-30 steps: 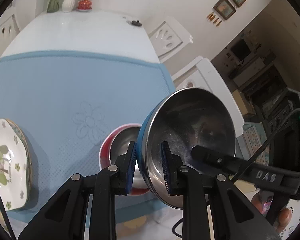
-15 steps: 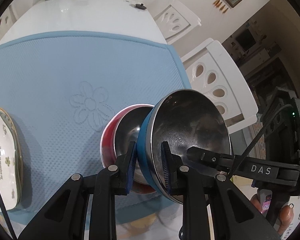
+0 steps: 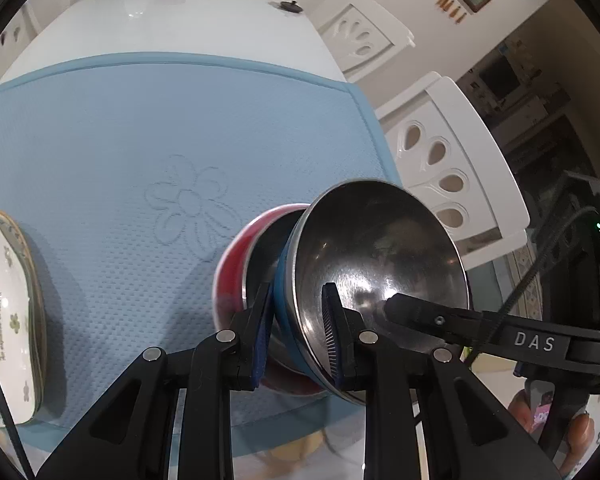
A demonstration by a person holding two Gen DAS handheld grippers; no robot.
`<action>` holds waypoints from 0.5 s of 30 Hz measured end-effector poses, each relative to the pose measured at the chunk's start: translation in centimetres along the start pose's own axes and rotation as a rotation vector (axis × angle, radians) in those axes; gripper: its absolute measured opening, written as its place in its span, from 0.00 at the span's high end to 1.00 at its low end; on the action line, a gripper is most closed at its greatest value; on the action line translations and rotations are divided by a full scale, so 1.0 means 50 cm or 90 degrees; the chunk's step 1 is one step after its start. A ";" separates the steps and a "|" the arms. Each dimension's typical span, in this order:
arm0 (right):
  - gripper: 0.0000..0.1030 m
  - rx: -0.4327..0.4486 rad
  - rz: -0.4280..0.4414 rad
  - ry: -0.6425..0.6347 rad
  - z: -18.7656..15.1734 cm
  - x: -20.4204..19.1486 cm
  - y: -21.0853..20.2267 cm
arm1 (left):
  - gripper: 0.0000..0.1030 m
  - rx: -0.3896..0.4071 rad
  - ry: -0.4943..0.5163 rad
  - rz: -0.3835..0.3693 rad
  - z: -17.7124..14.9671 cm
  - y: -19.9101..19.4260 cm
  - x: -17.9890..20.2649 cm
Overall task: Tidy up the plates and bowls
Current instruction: 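Lower the blue bowl into the red bowl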
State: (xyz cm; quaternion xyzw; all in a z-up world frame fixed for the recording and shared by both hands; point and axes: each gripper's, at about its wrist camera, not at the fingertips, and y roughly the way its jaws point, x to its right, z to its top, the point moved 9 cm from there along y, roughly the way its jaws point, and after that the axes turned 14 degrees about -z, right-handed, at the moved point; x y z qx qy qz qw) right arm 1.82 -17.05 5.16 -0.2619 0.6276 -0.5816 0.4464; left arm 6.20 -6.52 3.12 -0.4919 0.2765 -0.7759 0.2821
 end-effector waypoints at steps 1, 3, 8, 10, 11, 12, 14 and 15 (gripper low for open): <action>0.74 0.003 -0.004 -0.001 0.001 0.002 -0.001 | 0.80 0.002 -0.003 -0.001 0.002 -0.003 -0.003; 0.72 0.009 -0.018 -0.002 0.004 0.007 -0.003 | 0.78 0.010 -0.004 0.003 0.007 -0.013 -0.008; 0.69 0.024 -0.027 -0.003 0.009 0.018 -0.013 | 0.78 0.011 0.019 0.028 0.017 -0.034 -0.020; 0.69 0.024 -0.030 -0.004 0.009 0.018 -0.010 | 0.78 0.012 0.014 0.027 0.018 -0.039 -0.026; 0.69 0.025 -0.033 -0.005 0.009 0.019 -0.007 | 0.78 0.013 0.011 0.027 0.019 -0.040 -0.027; 0.69 0.028 -0.036 -0.007 0.009 0.021 -0.004 | 0.78 0.013 0.009 0.027 0.018 -0.042 -0.030; 0.69 0.030 -0.028 -0.010 0.009 0.019 0.003 | 0.78 0.008 0.006 0.027 0.012 -0.041 -0.033; 0.69 0.027 -0.012 -0.008 0.009 0.017 0.008 | 0.78 0.006 0.005 0.027 0.009 -0.040 -0.034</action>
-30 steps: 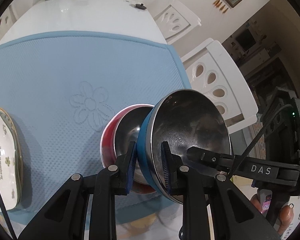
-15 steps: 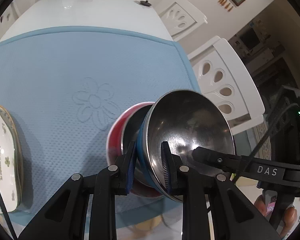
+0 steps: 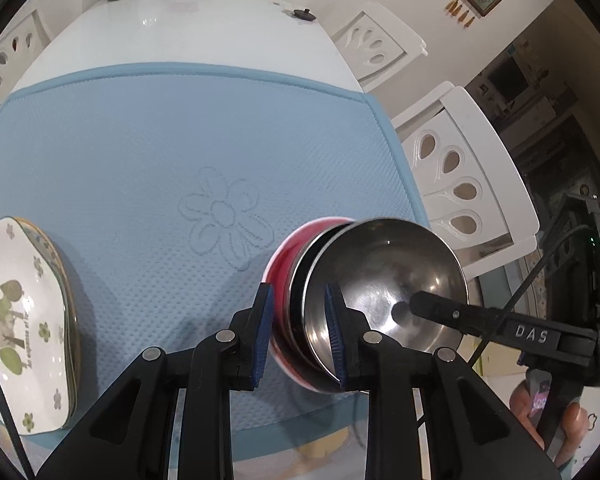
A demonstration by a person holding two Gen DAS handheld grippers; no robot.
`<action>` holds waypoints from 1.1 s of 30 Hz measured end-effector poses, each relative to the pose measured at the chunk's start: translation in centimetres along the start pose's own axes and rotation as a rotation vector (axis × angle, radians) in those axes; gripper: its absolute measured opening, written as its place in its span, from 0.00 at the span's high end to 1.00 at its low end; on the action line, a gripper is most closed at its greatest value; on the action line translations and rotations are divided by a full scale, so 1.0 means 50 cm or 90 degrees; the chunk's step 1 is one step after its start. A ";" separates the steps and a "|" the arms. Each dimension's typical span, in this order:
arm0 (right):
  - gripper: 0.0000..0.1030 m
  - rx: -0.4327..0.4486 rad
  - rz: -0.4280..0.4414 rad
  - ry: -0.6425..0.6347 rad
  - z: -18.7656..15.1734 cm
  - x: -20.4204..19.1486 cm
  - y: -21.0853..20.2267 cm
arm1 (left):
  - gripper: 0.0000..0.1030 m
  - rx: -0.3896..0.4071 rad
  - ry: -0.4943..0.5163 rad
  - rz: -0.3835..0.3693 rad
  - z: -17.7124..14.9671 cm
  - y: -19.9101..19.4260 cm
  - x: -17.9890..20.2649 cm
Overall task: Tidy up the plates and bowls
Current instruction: 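Lower the blue bowl into the red bowl, then open the right gripper and release the blue bowl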
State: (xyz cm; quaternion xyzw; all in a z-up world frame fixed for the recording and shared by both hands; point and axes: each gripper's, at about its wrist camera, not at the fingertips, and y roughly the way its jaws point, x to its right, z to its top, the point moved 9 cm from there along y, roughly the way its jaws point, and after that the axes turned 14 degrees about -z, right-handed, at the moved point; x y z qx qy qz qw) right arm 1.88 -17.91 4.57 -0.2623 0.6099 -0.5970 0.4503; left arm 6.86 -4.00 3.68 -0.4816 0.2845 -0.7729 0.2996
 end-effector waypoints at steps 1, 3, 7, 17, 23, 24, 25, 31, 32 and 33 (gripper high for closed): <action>0.69 -0.006 0.024 0.002 -0.002 -0.004 0.003 | 0.78 -0.002 -0.001 -0.001 -0.003 0.000 0.000; 0.69 -0.016 0.107 0.014 -0.002 -0.018 0.000 | 0.78 -0.005 -0.001 -0.002 -0.009 -0.001 -0.001; 0.70 -0.010 0.137 0.037 0.008 -0.014 -0.015 | 0.78 -0.005 -0.006 -0.004 -0.011 -0.005 -0.004; 0.70 0.054 0.067 0.003 0.023 0.005 -0.063 | 0.78 -0.011 -0.012 -0.018 -0.014 0.010 0.003; 0.70 0.041 0.041 -0.020 0.005 0.003 -0.047 | 0.78 -0.009 -0.009 -0.019 -0.015 0.011 0.013; 0.70 0.042 0.036 -0.026 0.003 -0.001 -0.047 | 0.78 -0.007 -0.008 -0.020 -0.015 0.009 0.015; 0.70 0.044 0.034 -0.032 0.002 -0.004 -0.050 | 0.78 -0.005 -0.007 -0.021 -0.015 0.007 0.018; 0.68 0.058 0.023 -0.048 -0.004 -0.009 -0.076 | 0.78 0.017 0.029 -0.020 -0.018 -0.025 0.050; 0.67 0.057 0.027 -0.045 -0.009 -0.010 -0.080 | 0.78 0.020 0.031 -0.028 -0.020 -0.033 0.055; 0.66 0.058 0.031 -0.042 -0.012 -0.012 -0.086 | 0.77 0.024 0.032 -0.039 -0.022 -0.042 0.063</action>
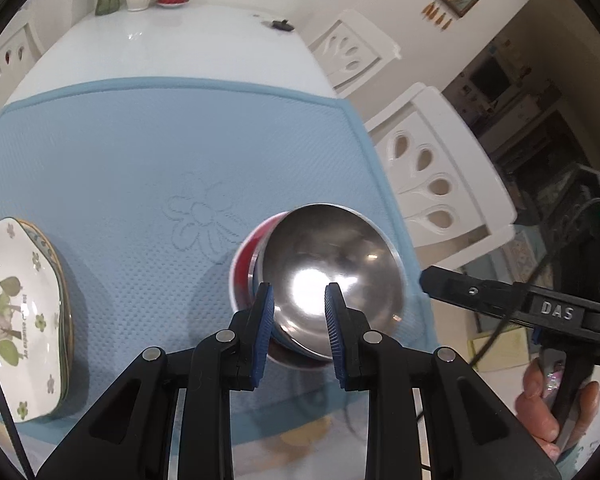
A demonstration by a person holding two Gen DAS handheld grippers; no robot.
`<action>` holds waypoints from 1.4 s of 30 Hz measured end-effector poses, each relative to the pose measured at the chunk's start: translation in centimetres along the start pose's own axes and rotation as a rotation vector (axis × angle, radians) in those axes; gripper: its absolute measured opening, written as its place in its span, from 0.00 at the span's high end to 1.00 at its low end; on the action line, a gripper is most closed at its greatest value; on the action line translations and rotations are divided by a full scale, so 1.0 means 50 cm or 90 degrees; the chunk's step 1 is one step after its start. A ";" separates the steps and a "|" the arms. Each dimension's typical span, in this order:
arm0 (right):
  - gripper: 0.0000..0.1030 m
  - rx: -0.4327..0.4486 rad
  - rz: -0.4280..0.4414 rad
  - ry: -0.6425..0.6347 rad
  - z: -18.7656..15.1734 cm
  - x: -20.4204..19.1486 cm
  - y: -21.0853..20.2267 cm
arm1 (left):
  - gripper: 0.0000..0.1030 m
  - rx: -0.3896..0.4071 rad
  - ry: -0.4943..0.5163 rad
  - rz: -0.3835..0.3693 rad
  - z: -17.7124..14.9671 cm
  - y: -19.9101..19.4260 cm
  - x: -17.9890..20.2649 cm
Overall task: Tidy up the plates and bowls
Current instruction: 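Open the right gripper and release the blue bowl, then grasp the rim of the nested bowl stack with the right gripper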
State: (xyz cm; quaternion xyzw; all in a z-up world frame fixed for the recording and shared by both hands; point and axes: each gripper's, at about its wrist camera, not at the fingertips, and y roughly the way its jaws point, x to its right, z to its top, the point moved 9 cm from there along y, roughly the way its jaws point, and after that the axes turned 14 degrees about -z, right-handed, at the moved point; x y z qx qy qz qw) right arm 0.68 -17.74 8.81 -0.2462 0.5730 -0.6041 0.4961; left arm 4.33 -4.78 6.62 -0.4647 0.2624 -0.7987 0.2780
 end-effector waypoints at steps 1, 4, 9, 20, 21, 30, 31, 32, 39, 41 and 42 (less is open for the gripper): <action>0.62 0.004 0.000 0.002 -0.003 0.000 -0.007 | 0.76 0.006 0.003 -0.010 -0.001 -0.010 0.009; 0.48 0.032 -0.019 -0.005 -0.011 -0.003 -0.038 | 0.67 0.038 0.059 -0.014 -0.002 -0.051 0.046; 0.47 0.089 -0.070 -0.043 -0.041 -0.024 -0.096 | 0.62 0.082 0.114 -0.007 -0.009 -0.122 0.094; 0.46 0.170 -0.119 -0.071 -0.105 -0.045 -0.179 | 0.56 0.111 0.131 -0.014 -0.064 -0.205 0.120; 0.46 0.174 -0.123 -0.070 -0.107 -0.044 -0.183 | 0.53 0.113 0.125 -0.014 -0.069 -0.209 0.115; 0.46 0.168 -0.125 -0.040 -0.109 -0.019 -0.187 | 0.36 0.127 0.070 -0.028 -0.076 -0.227 0.074; 0.46 0.164 -0.121 -0.039 -0.104 -0.017 -0.182 | 0.36 0.125 0.059 -0.030 -0.074 -0.217 0.065; 0.46 0.157 -0.113 -0.036 -0.100 -0.017 -0.172 | 0.36 0.121 0.048 -0.029 -0.074 -0.208 0.056; 0.46 0.094 -0.089 -0.034 -0.076 -0.005 -0.087 | 0.36 0.065 -0.037 -0.041 -0.066 -0.101 -0.002; 0.46 0.071 -0.077 -0.024 -0.070 0.004 -0.063 | 0.36 0.044 -0.068 -0.053 -0.061 -0.065 -0.015; 0.46 0.059 -0.069 -0.019 -0.065 0.008 -0.051 | 0.36 0.041 -0.078 -0.053 -0.061 -0.052 -0.021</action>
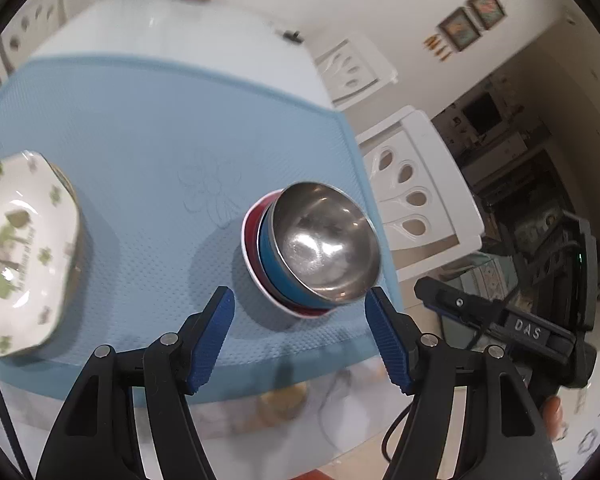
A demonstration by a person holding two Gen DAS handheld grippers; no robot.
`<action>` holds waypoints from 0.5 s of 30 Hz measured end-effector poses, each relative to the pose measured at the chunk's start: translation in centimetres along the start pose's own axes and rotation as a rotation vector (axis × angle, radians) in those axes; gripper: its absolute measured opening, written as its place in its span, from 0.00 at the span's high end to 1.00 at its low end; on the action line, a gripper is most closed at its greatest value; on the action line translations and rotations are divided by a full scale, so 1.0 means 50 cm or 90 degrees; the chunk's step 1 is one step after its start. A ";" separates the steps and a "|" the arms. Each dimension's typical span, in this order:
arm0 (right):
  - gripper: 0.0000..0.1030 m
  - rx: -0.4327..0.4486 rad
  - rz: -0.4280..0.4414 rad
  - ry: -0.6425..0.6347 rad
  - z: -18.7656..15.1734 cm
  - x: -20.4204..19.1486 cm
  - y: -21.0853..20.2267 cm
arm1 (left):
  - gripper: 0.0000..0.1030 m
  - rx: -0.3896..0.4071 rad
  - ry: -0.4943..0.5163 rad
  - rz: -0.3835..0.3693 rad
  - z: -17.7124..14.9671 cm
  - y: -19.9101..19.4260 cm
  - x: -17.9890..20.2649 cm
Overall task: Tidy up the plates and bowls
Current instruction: 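Grasp the rim of the nested bowl stack with the right gripper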
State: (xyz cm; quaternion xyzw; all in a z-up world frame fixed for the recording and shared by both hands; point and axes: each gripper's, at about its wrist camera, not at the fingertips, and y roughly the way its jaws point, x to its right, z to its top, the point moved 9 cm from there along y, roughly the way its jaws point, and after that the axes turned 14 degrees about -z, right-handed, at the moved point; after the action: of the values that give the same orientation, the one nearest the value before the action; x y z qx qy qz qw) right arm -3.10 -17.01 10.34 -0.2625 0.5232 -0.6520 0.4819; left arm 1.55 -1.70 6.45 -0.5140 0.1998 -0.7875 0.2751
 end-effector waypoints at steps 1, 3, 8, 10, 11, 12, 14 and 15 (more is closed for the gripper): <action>0.46 -0.011 0.007 0.004 0.004 0.003 0.013 | 0.36 0.000 -0.007 0.004 0.004 0.010 -0.006; 0.46 -0.038 0.017 0.008 0.016 0.008 0.046 | 0.36 -0.004 -0.022 0.017 0.012 0.035 -0.023; 0.46 -0.089 0.042 0.021 0.035 0.010 0.115 | 0.36 -0.017 -0.064 0.041 0.023 0.089 -0.066; 0.46 -0.110 0.056 0.029 0.038 0.010 0.142 | 0.36 -0.019 -0.078 0.047 0.025 0.103 -0.081; 0.46 -0.115 0.063 0.029 0.040 0.008 0.153 | 0.36 -0.018 -0.084 0.049 0.026 0.109 -0.088; 0.46 -0.120 0.067 0.026 0.041 0.005 0.163 | 0.36 -0.016 -0.092 0.050 0.027 0.116 -0.095; 0.46 -0.128 0.067 0.017 0.041 0.001 0.183 | 0.36 -0.016 -0.105 0.050 0.027 0.126 -0.107; 0.46 -0.131 0.068 0.015 0.040 -0.001 0.190 | 0.36 -0.017 -0.112 0.049 0.026 0.132 -0.113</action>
State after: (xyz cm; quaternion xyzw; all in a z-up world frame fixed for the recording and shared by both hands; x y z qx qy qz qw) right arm 1.99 -17.72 2.12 -0.2747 0.6065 -0.5709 0.4804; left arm 6.06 -3.20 -0.91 -0.5765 0.2049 -0.7257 0.3146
